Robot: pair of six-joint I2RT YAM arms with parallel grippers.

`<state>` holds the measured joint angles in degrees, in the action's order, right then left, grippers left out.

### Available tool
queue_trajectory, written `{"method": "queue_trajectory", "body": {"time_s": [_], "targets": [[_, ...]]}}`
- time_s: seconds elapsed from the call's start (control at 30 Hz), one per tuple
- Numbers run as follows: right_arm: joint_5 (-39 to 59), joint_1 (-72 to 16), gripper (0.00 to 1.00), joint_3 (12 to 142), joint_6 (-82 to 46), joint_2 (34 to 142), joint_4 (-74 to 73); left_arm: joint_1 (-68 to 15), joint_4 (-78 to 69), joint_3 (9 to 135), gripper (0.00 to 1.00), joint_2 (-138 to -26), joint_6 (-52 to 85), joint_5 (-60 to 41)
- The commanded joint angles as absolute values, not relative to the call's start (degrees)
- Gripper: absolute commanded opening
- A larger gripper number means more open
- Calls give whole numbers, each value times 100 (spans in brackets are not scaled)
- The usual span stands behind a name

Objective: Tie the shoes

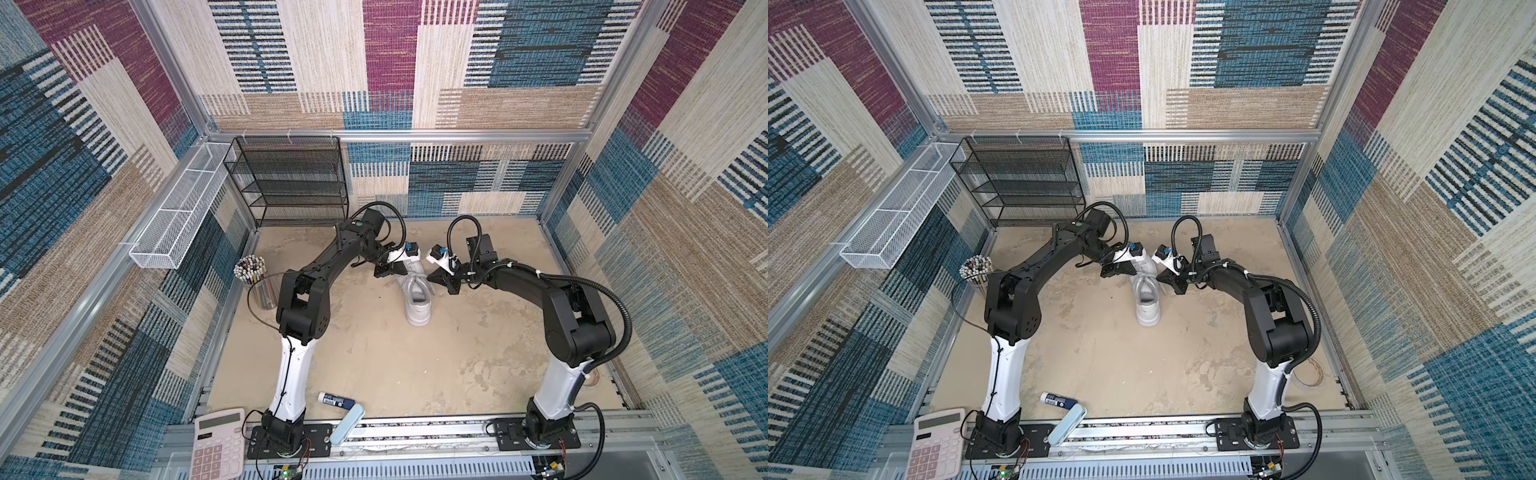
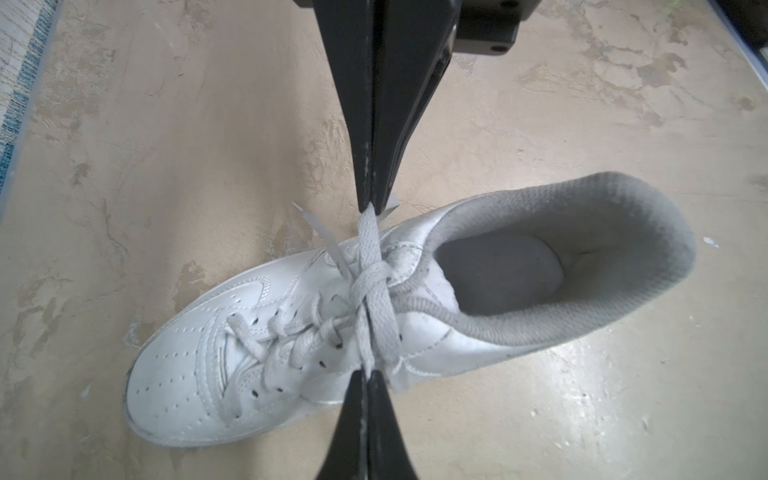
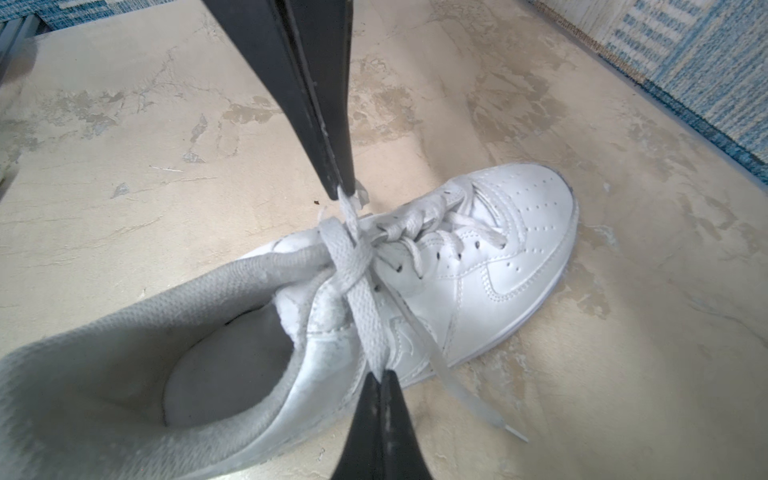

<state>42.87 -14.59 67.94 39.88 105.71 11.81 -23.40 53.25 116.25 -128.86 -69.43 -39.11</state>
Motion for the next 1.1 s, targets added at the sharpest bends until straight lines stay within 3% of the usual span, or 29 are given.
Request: {"method": "queue_trajectory", "body": {"time_s": [0.0, 1.07], "targets": [[4176, -1427, 0, 6787, 3929, 10538, 1186, -2341, 5326, 11559, 0, -12789, -7107, -3747], [3902, -1325, 0, 6804, 3845, 10881, 1442, -2217, 4943, 10909, 0, -12602, -6900, -3371]]}}
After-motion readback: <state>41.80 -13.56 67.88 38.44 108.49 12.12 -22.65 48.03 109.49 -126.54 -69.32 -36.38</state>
